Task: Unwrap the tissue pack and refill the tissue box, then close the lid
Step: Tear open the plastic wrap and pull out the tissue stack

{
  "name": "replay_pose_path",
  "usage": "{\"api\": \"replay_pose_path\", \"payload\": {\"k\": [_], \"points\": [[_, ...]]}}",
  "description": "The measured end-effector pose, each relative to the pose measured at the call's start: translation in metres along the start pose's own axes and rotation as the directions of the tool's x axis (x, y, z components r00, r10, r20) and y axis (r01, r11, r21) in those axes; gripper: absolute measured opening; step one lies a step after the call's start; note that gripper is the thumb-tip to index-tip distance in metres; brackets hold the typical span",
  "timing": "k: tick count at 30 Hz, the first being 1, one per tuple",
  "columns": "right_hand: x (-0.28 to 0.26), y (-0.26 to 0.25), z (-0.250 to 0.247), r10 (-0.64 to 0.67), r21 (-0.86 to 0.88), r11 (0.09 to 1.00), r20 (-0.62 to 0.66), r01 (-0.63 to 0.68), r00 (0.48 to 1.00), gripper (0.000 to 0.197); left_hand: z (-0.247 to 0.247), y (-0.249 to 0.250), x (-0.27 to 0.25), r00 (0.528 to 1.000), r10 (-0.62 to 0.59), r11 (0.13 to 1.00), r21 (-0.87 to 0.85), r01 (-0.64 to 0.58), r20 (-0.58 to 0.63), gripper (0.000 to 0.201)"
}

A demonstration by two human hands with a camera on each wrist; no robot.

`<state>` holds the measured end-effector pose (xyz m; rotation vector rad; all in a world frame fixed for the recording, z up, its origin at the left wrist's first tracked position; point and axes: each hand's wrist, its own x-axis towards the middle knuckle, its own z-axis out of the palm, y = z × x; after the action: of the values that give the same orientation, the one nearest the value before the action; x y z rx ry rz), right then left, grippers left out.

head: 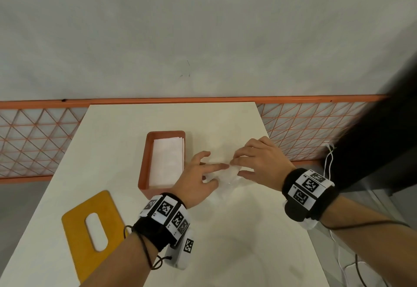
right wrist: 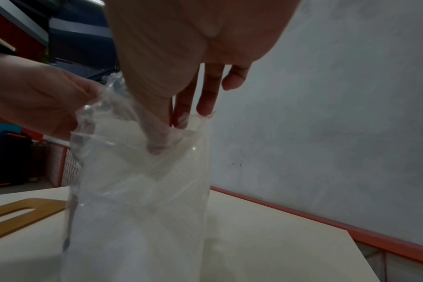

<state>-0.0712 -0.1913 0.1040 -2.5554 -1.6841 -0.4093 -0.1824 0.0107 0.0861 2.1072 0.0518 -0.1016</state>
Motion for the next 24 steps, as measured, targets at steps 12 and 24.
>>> {"api": "replay_pose_path", "payload": {"k": [12,24], "points": [[0.008,0.0,-0.015,-0.032,-0.008,0.999,0.156,0.033,0.987,0.034,-0.003,-0.001,0.0,0.999,-0.037,0.998,0.055,0.038,-0.025,0.046],[0.028,0.001,-0.034,-0.047,-0.044,0.997,0.364,0.068,0.93,0.024,-0.003,0.003,0.001,0.998,-0.056,0.995,0.079,0.056,0.003,0.052]]}}
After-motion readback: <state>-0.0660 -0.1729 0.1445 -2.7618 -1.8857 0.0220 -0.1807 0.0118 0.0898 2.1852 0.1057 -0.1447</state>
